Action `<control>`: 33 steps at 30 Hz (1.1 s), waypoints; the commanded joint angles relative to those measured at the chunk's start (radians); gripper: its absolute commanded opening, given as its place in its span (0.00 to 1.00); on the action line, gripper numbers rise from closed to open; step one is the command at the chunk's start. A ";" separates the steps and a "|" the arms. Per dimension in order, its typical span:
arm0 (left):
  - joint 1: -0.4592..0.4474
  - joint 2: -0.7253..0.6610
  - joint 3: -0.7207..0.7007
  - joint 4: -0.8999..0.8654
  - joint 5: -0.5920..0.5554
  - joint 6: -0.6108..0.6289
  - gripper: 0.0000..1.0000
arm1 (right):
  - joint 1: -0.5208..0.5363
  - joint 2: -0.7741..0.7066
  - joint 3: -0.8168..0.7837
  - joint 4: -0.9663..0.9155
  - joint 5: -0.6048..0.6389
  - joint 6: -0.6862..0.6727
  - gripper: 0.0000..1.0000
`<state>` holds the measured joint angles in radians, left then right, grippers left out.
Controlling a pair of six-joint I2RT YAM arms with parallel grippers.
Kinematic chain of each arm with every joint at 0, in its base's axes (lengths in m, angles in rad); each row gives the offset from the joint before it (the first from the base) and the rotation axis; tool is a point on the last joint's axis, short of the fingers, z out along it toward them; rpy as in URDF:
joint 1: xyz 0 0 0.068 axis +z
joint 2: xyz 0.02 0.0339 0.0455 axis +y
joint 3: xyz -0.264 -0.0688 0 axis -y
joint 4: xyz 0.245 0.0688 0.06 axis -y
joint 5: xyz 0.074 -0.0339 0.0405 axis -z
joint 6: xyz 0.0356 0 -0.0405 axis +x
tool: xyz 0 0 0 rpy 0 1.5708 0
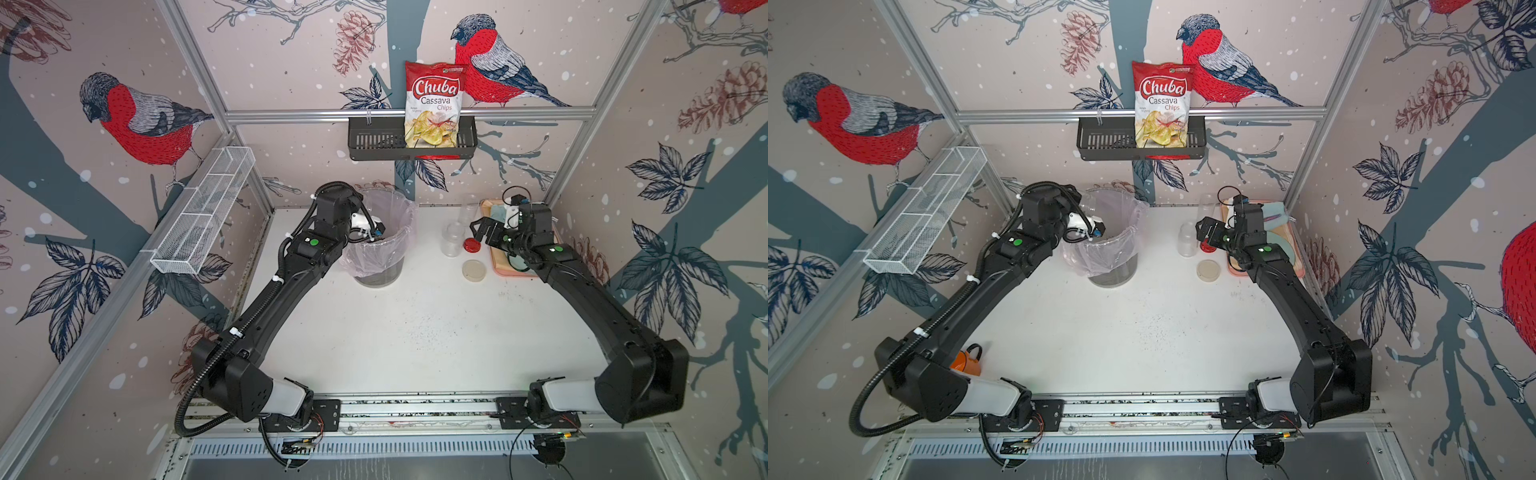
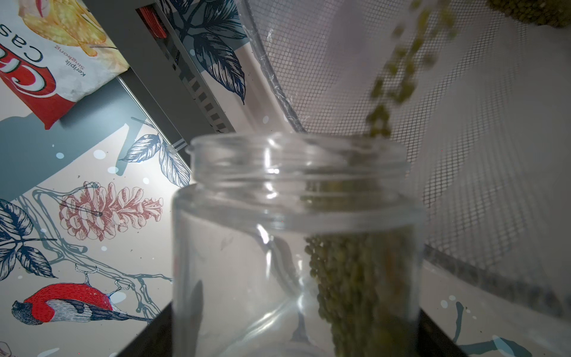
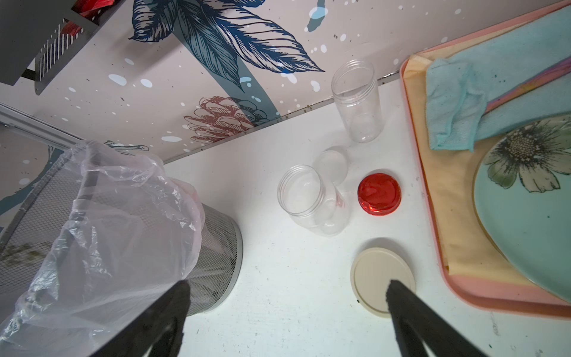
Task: Empty moldy mung beans from jars
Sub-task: Pour the moldy mung beans from the jar into the trash bin.
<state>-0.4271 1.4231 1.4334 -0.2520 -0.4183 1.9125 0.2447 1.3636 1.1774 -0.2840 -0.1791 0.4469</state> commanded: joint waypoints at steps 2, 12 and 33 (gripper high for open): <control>-0.006 -0.005 0.018 0.016 0.012 0.074 0.00 | 0.001 -0.017 -0.005 0.017 -0.011 -0.009 0.99; 0.000 -0.007 0.010 0.038 0.076 0.037 0.00 | -0.005 -0.006 0.030 0.029 -0.025 -0.022 0.99; 0.059 0.024 0.004 0.173 0.263 0.020 0.00 | 0.193 0.697 1.135 -0.312 -0.448 -0.481 0.98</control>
<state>-0.3740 1.4513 1.4349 -0.2031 -0.2131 1.8847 0.4416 2.0075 2.2269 -0.4812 -0.5076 0.0937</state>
